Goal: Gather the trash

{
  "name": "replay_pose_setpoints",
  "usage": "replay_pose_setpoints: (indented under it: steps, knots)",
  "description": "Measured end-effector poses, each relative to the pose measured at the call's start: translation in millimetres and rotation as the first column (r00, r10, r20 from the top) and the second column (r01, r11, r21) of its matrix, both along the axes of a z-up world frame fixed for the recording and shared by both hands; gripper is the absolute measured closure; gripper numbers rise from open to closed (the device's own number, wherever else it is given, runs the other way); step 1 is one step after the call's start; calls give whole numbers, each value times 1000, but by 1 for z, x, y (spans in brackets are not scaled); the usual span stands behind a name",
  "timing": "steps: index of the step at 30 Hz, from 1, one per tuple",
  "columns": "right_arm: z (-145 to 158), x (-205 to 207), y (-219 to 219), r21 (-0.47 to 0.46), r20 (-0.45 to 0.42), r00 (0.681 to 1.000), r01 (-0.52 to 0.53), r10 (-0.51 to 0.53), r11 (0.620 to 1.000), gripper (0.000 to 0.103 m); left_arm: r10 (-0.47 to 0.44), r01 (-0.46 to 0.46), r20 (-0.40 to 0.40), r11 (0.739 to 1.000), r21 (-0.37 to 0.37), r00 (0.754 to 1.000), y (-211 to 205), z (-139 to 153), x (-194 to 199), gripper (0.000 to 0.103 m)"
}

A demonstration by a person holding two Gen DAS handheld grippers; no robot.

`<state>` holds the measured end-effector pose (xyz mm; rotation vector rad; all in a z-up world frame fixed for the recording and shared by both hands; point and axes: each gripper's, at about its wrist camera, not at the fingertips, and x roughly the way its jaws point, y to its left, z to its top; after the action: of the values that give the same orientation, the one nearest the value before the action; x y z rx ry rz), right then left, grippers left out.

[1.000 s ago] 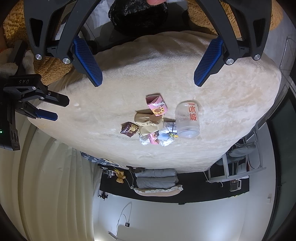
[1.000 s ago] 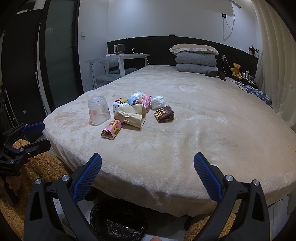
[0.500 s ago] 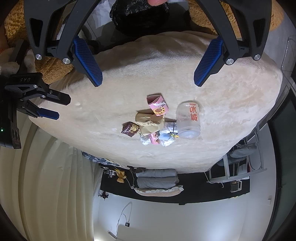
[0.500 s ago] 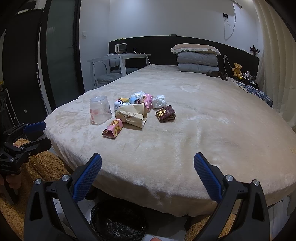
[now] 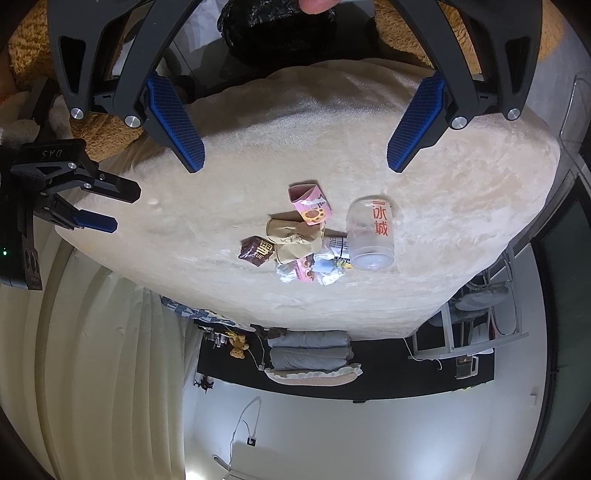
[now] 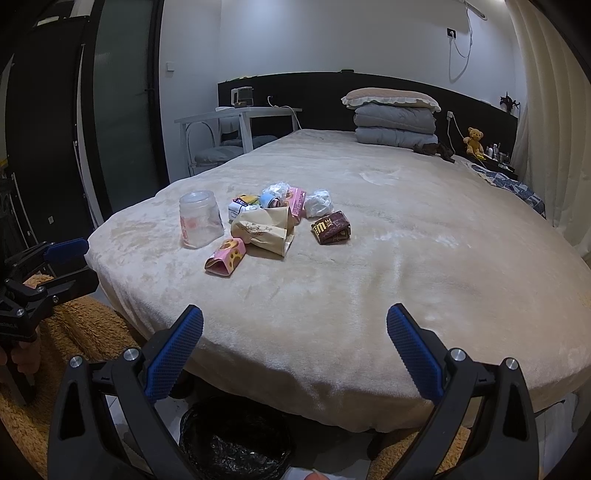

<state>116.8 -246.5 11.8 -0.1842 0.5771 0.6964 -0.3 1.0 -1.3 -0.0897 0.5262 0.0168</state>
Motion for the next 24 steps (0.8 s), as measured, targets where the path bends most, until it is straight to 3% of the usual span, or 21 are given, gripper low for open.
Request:
replay_pose_setpoints:
  steps: [24]
  knots:
    - [3, 15, 3, -2, -12, 1000, -12, 12, 1000, 4, -14, 11, -35, 996, -91, 999, 17, 3, 5, 7]
